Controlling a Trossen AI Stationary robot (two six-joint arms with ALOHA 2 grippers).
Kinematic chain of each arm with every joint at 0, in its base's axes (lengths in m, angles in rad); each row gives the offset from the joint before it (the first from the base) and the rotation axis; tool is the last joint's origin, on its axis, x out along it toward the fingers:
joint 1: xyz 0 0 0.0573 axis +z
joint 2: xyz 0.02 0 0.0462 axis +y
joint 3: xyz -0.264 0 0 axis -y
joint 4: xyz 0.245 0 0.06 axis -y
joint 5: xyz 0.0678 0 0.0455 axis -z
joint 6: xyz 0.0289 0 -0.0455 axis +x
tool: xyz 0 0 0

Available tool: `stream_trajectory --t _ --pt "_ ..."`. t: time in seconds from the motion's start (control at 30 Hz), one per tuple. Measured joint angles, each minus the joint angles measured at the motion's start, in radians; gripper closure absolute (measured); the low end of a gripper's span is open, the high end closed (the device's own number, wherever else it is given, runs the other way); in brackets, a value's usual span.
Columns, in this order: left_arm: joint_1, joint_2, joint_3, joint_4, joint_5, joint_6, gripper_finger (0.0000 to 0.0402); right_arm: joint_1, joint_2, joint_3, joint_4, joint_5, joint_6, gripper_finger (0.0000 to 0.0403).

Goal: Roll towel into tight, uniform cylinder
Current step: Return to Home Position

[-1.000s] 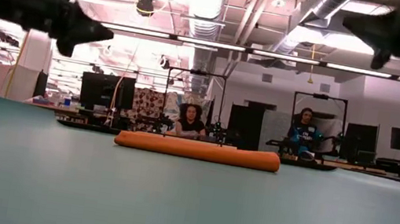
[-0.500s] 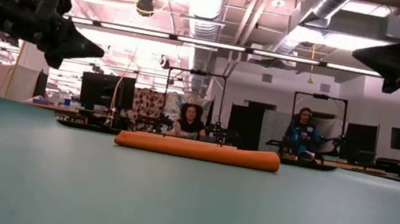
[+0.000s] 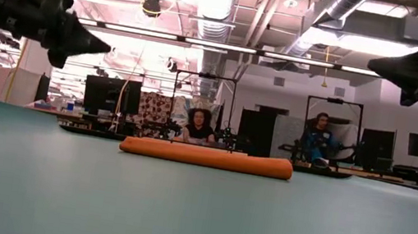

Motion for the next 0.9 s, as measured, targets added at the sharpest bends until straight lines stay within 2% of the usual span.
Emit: stream_trajectory --t 0.1,0.2,0.33,0.5,0.6,0.7,0.77,0.9 --pt "-0.037 -0.01 0.0 0.041 0.013 -0.072 0.0401 0.0 0.0 0.0 0.001 0.0 0.018 0.0379" --pt "-0.129 -0.03 0.0 -0.02 -0.044 -0.101 0.0402 0.0 0.0 0.0 0.0 0.0 0.042 0.0379" --pt "-0.323 -0.055 -0.001 -0.141 -0.249 -0.105 0.0401 0.001 0.0 0.0 0.001 0.0 0.045 0.0379" --pt "-0.593 -0.124 0.001 -0.081 -0.475 -0.024 0.0401 0.001 0.0 0.0 0.063 0.041 0.04 0.0379" --pt "-0.705 -0.183 0.003 -0.135 -0.624 0.029 0.0402 0.001 0.0 0.0 0.096 0.057 0.024 0.0379" --pt "-0.767 -0.221 0.003 -0.18 -0.745 0.041 0.0401 0.001 0.0 0.0 0.103 0.057 0.014 0.0379" --pt "-0.783 -0.219 0.003 -0.185 -0.727 0.039 0.0401 0.001 0.0 0.0 0.116 0.057 0.015 0.0379" --pt "-0.778 -0.218 0.01 -0.198 -0.565 0.036 0.0401 0.002 0.0 0.019 0.145 0.058 0.01 0.0379"
